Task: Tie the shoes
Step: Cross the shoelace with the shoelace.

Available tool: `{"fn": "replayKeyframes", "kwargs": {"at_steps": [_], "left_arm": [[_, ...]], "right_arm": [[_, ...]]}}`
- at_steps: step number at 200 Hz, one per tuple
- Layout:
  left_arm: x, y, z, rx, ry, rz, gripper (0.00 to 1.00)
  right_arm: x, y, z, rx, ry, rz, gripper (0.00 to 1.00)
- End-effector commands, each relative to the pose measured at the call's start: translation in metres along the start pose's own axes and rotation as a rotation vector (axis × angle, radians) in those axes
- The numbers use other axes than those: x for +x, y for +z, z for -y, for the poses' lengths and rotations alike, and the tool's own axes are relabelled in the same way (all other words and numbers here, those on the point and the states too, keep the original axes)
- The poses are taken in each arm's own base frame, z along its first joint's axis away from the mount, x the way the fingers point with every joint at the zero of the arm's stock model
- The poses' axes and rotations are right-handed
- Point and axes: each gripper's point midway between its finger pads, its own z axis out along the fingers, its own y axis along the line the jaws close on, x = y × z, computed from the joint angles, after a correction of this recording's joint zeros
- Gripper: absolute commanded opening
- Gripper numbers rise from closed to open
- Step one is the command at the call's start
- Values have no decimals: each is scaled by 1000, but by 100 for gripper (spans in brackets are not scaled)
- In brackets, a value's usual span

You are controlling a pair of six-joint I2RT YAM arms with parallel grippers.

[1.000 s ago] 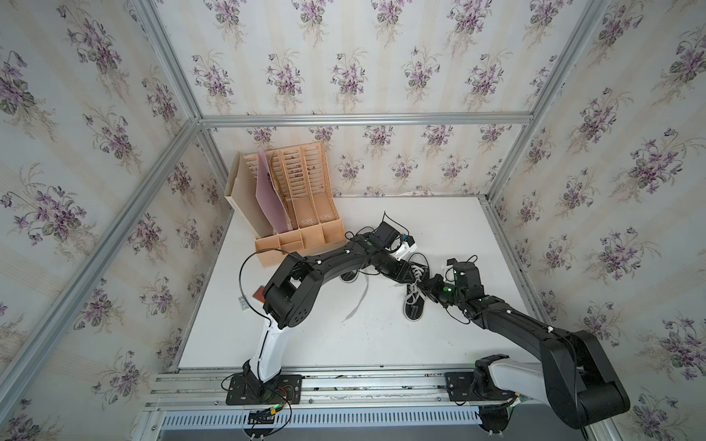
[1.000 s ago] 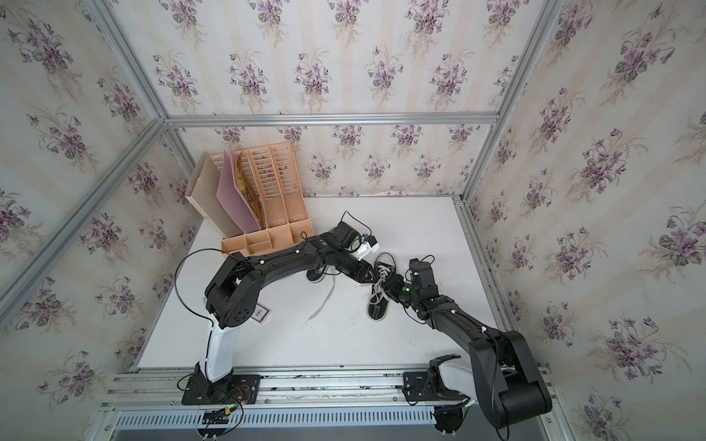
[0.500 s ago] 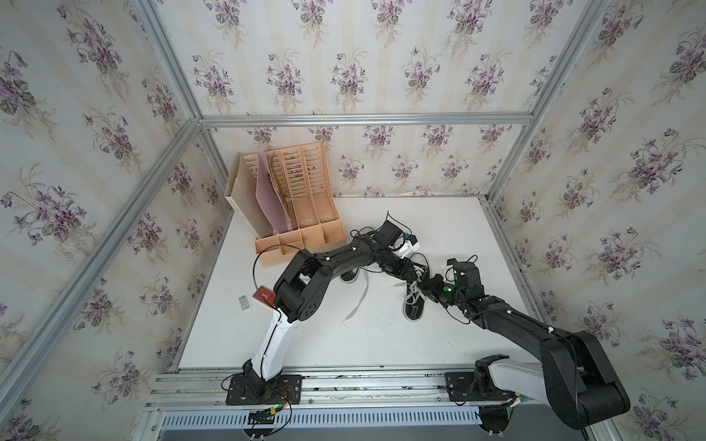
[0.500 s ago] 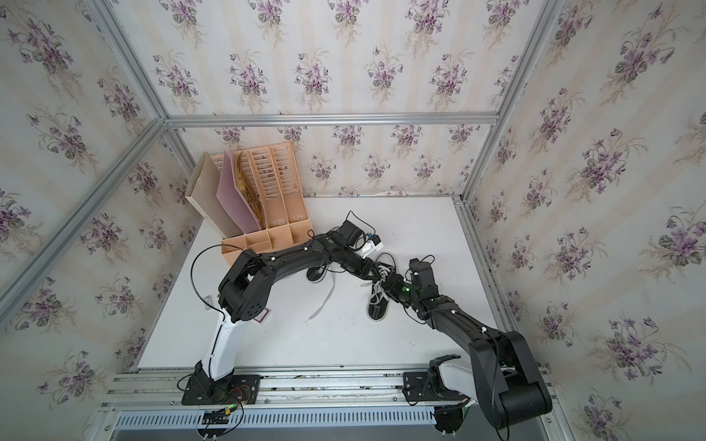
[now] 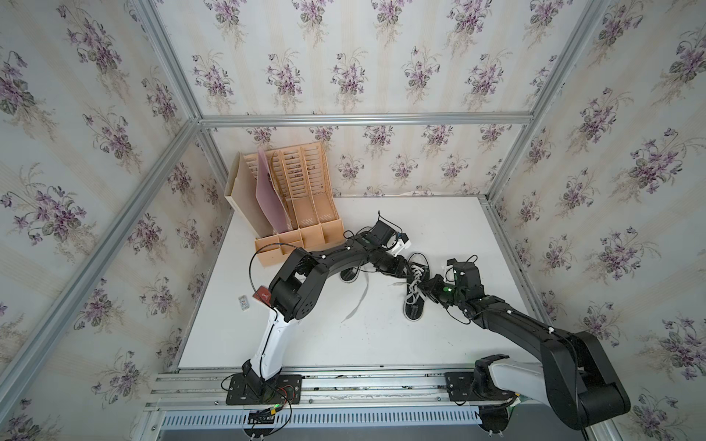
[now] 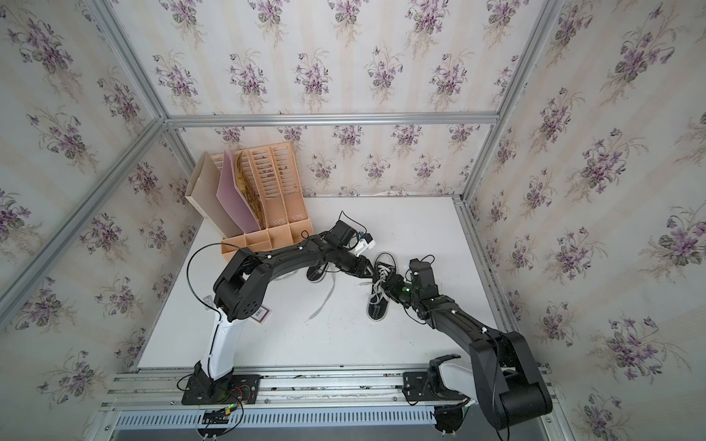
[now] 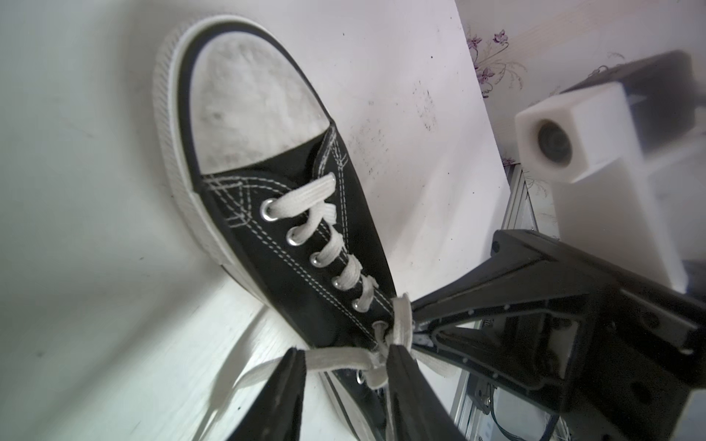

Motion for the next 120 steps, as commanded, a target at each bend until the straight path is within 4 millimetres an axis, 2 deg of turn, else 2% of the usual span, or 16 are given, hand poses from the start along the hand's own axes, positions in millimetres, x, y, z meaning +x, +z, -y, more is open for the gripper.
{"fn": "replayKeyframes", "kwargs": {"at_steps": [1,69,120], "left_arm": [[-10,-3,9,26,23,35,44],[-4,7,2,34,3,4,27],[2,14,8,68,12,-32,25]], "right_arm": [[-3,0,-1,6,-15,10,0],[-5,0,-2,5,-16,14,0],[-6,1,-2,10,-15,16,0]]}}
